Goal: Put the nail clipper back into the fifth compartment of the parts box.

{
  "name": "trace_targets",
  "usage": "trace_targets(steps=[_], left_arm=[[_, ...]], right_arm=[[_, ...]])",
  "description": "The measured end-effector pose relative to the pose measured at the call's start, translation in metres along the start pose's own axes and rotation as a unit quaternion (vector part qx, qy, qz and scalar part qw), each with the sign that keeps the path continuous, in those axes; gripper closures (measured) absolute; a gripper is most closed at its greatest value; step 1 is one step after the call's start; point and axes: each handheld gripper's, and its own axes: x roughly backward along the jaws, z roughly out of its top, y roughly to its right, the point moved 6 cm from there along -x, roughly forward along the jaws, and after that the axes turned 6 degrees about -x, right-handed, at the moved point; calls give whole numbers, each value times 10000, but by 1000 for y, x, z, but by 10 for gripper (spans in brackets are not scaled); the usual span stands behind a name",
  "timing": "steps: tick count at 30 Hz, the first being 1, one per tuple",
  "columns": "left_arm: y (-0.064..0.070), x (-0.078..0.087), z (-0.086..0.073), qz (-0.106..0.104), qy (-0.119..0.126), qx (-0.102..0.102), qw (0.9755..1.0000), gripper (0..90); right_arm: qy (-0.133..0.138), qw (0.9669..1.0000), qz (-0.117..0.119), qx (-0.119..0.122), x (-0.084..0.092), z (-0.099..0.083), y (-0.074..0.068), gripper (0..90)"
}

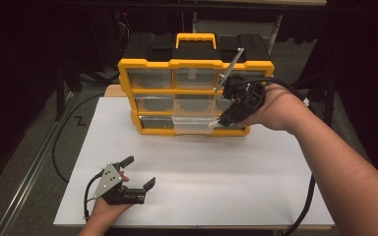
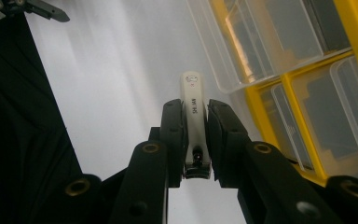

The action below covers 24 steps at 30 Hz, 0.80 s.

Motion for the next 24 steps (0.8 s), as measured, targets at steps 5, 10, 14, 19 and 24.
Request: trace_targets(steps=[5, 10, 14, 19, 24], left_arm=[[-1, 0, 0, 3, -2, 4, 10000, 12], [-1, 1, -1, 13, -5, 25, 10000, 12], [-1, 0, -2, 3, -24, 51, 10000, 11], [-1, 1, -1, -10, -8, 52, 10000, 12], [-1, 0, -1, -17, -5, 47, 10000, 12]], right_arm=[[-17, 10000, -40, -3, -1, 6, 2, 790], [22, 10000, -61, 52, -3, 15, 3, 790], [32, 9999, -83, 56, -4, 22, 5, 790], [10, 9999, -107, 48, -8, 28, 8, 790], [15, 9999, -108, 94, -13, 35, 8, 790]])
